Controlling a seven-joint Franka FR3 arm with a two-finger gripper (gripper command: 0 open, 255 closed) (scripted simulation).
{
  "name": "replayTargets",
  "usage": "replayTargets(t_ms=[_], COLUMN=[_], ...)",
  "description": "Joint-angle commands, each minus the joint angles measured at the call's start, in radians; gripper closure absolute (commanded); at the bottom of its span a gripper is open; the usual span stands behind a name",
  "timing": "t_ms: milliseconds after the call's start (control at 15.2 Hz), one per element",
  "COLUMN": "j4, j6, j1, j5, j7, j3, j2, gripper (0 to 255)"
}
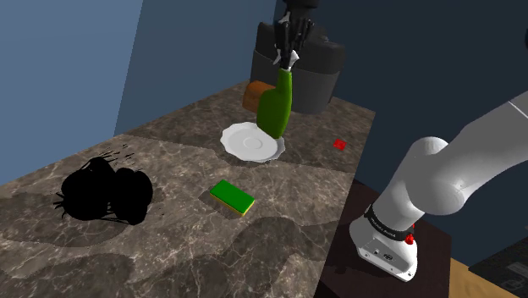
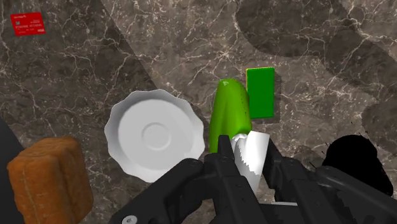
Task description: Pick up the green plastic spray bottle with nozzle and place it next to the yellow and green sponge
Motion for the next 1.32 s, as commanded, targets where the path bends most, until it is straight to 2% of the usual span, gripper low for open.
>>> replayTargets(t_ms=[0, 396, 726, 1056, 1254], j4=[0.045, 0.181, 0.334, 0.539, 0.705], j6=[-0.026, -0.082, -0.133, -0.199, -0.258], j1=[0.015, 0.060, 0.101, 0.162, 0.224], j5=[0.011, 0.030, 0.023, -0.024, -0.084], j7=[0.051, 0.207, 0.348, 0.504, 0.607], j3=[0.033, 0.137, 0.229, 0.327, 0.387], j2=[0.016, 0.090, 0.188, 0.333, 0.453], gripper=[255, 255, 255, 255, 255])
